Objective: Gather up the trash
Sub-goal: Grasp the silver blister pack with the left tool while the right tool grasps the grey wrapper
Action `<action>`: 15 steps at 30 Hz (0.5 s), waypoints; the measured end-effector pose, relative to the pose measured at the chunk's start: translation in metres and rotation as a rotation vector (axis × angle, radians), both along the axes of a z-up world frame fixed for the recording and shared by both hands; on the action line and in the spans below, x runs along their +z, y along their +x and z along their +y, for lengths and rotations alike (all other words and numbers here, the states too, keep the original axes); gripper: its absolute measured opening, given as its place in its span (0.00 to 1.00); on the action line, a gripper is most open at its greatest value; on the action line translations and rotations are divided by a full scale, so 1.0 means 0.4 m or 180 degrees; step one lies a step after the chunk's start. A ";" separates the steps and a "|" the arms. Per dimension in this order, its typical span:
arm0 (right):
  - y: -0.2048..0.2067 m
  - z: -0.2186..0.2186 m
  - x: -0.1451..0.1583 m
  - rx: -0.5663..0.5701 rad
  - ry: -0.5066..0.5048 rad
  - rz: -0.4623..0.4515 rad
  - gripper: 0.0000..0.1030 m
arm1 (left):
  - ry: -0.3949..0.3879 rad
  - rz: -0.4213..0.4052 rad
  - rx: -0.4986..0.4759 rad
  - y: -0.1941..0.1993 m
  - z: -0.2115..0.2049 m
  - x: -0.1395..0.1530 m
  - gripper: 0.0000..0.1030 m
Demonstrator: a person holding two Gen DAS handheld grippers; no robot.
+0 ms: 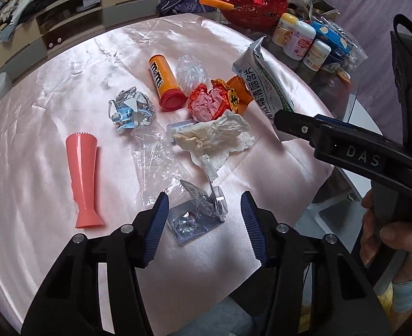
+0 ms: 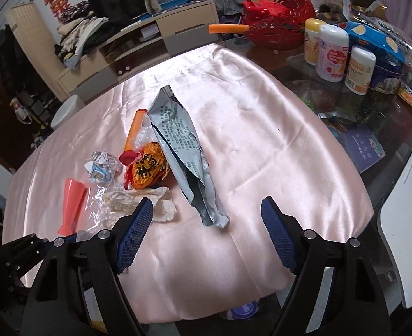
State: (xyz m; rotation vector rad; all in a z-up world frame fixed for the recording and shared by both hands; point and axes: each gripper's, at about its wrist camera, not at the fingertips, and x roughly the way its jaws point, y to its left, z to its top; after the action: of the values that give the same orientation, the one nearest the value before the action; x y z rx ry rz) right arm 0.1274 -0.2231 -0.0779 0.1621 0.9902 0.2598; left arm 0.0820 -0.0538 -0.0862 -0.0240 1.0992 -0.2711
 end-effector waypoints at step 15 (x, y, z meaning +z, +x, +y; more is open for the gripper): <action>0.013 0.021 -0.014 0.0067 -0.0186 0.0067 0.16 | 0.0028 -0.0009 -0.0026 0.004 0.006 0.002 0.25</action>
State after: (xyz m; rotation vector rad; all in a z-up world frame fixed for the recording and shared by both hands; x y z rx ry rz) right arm 0.1327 -0.2146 -0.0834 0.1014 1.0198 0.2484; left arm 0.0837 -0.0512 -0.0856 -0.0113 1.0980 -0.2737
